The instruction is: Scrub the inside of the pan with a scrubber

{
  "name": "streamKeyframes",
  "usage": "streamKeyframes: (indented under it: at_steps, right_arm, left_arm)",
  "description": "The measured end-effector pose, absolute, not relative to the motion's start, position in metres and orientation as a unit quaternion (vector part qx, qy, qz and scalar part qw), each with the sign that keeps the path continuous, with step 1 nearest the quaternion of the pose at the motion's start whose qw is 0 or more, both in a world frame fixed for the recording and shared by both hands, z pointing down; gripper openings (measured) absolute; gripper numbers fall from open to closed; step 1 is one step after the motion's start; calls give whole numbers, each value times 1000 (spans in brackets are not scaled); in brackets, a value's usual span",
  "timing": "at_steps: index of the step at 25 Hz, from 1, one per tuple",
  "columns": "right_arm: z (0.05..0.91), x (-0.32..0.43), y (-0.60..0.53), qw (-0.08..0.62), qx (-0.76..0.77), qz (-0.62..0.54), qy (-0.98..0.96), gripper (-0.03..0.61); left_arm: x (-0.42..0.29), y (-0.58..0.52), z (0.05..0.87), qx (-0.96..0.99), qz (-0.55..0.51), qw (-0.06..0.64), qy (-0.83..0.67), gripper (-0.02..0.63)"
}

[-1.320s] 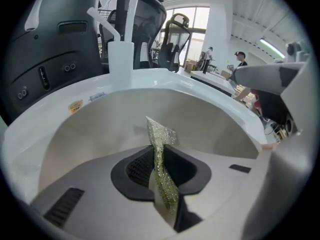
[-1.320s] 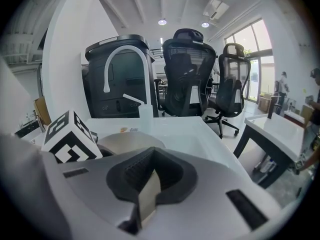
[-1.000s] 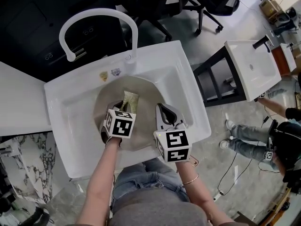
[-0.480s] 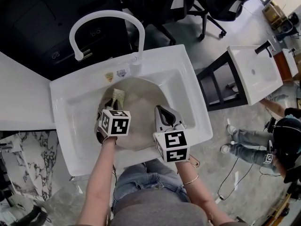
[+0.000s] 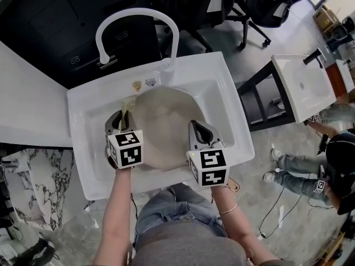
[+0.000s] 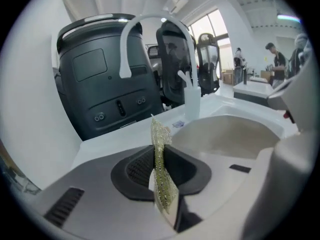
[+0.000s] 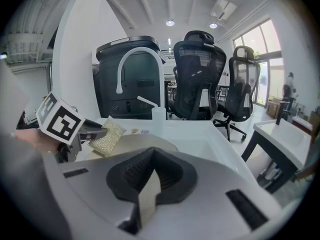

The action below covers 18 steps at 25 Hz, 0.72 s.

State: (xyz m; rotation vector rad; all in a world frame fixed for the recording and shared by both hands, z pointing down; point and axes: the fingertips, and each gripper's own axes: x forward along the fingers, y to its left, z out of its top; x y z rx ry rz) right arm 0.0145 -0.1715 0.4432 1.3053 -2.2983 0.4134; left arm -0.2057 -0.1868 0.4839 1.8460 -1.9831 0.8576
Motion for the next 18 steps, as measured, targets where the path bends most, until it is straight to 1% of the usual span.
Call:
streamKeyframes:
  at_steps: [2,4,11,14,18]
  right_arm:
    - [441,18,-169,230,481,148,-833,9]
    - [440,23,-165,228,489,147,-829,9]
    - [435,44,-149,222,522,147,-811,9]
    - [435,56,-141,220,536,152,-801,9]
    - [437,71,-130,221,550,158,-790,9]
  left_arm:
    - [-200,-181,474,661,257,174,-683,72]
    - [-183,-174,471,688,217,213,-659,72]
    - [-83,-150,480,772,135,335,-523,72]
    - [-49,-140,490,788,137,358,-481,72]
    - [-25,-127,507,797,181,361,-449,72]
